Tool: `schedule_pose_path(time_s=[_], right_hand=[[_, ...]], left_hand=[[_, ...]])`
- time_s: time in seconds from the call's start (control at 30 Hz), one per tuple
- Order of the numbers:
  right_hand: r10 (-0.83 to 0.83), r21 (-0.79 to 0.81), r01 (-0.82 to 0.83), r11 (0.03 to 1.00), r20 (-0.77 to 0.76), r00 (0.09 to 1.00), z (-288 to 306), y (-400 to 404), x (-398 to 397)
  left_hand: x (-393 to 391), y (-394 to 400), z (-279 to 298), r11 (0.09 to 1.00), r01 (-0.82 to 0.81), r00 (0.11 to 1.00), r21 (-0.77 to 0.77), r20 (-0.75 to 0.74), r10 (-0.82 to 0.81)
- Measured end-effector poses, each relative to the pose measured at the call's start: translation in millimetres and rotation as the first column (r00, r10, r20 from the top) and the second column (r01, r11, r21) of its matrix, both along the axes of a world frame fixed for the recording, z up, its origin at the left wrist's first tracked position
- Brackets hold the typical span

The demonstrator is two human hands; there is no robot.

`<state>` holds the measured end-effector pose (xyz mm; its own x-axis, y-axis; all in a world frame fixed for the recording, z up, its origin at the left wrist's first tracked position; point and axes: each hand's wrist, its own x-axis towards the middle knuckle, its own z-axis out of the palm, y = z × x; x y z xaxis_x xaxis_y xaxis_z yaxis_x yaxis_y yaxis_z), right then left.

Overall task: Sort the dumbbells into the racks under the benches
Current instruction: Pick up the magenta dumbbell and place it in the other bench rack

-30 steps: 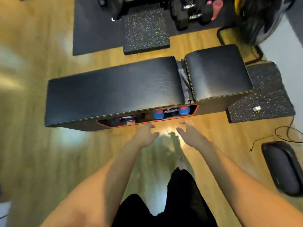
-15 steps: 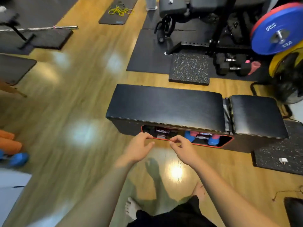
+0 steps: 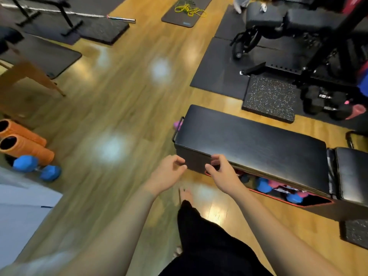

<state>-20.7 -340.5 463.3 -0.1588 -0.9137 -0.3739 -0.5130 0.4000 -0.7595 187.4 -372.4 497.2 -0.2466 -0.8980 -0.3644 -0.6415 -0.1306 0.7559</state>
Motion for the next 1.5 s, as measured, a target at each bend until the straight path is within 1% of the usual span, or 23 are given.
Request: schedule_pose_path(time_s=[0.07,0.13,0.2,0.23,0.3,0.4,0.47,0.6,0.7,0.77,0.9,0.97,1.03,1.1,1.17,1.2,1.23,1.27,1.3,1.37,1.5], right_hand=[[-0.017,0.013,0.017,1.0,0.02,1.0,-8.9,-37.4,15.4],[0.002,0.046,-0.003,0.999,0.034,0.999,-16.2,-78.7,31.8],[0.042,0.078,-0.043,0.996,0.009,0.999,-27.2,-137.5,55.8],[0.066,0.083,-0.064,0.995,-0.025,0.998,-26.1,-146.5,60.4],[0.132,0.097,-0.127,0.987,-0.044,0.99,-27.1,-189.4,83.6],[0.195,0.084,-0.196,0.977,0.015,0.981,-19.8,-260.6,111.7],[0.203,0.058,-0.206,0.977,0.052,0.978,-9.0,-315.6,121.7],[0.164,0.052,-0.167,0.985,0.062,0.984,-2.6,-396.4,129.1],[0.084,0.06,-0.089,0.994,0.073,0.994,-9.7,-449.3,130.5],[0.023,0.064,-0.027,0.998,0.068,0.997,-22.1,-476.2,130.5],[-0.193,0.1,0.185,0.978,0.075,0.978,-41.0,-538.0,135.1],[-0.309,0.128,0.299,0.946,0.076,0.948,-43.3,-564.3,141.9],[-0.402,0.147,0.391,0.908,0.046,0.915,-38.8,-585.2,150.5],[-0.462,0.089,0.458,0.885,0.024,0.887,-30.8,-611.6,155.2],[-0.532,0.04,0.53,0.847,0.05,0.846,-20.5,-637.0,153.5],[-0.581,0.052,0.579,0.814,0.05,0.812,-19.9,-642.7,154.7],[-0.646,0.077,0.641,0.763,0.06,0.761,-14.8,-643.9,159.2],[-0.704,0.085,0.699,0.71,0.075,0.706,-12.6,-644.6,160.9],[-0.737,0.07,0.733,0.676,0.056,0.674,-16.1,-646.2,159.3],[-0.788,0.108,0.781,0.615,0.046,0.614,-14.9,-655.0,153.3],[-0.892,0.189,0.873,0.449,0.04,0.45,-33.0,-673.7,135.6]], left_hand=[[19.0,-33.1,-0.8,1.0,0.003,1.0,0.004,0.016,-0.003],[38.6,-72.9,1.1,1.0,0.007,0.999,0.015,0.048,-0.008],[62.9,-129.1,2.7,1.0,-0.007,0.997,0.02,0.078,0.006],[65.5,-139.1,5.9,1.0,0.004,0.996,0.025,0.093,-0.006],[83.4,-179.1,11.9,0.999,-0.015,0.995,0.046,0.103,0.01],[103.9,-254.5,18.9,0.999,0.006,0.992,0.039,0.122,-0.011],[115.0,-310.8,21.9,1.0,0.009,0.99,0.001,0.144,-0.009],[122.9,-395.4,21.0,1.0,-0.01,0.99,-0.026,0.137,0.013],[123.5,-458.9,19.2,0.997,0.072,0.988,0.009,0.137,-0.073],[121.6,-501.1,13.4,0.986,0.165,0.975,0.026,0.146,-0.167],[114.6,-597.6,7.8,0.945,0.327,0.933,0.023,0.152,-0.326],[115.8,-643.3,7.6,0.902,0.432,0.889,0.018,0.159,-0.429],[119.3,-677.9,8.3,0.844,0.533,0.829,0.054,0.165,-0.534],[112.6,-722.6,14.6,0.754,0.653,0.739,0.073,0.156,-0.656],[95.4,-770.6,12.4,0.676,0.735,0.661,0.05,0.168,-0.731],[86.3,-786.4,8.4,0.629,0.776,0.61,0.042,0.203,-0.766],[78.0,-794.3,9.9,0.595,0.802,0.575,0.056,0.197,-0.794],[67.3,-801.5,9.0,0.57,0.819,0.556,0.066,0.16,-0.816],[53.8,-810.4,3.3,0.537,0.841,0.528,0.063,0.125,-0.84],[27.8,-828.1,-1.6,0.456,0.885,0.45,0.092,0.076,-0.89],[-17.2,-866.4,-17.6,0.311,0.945,0.305,0.105,0.066,-0.95]])
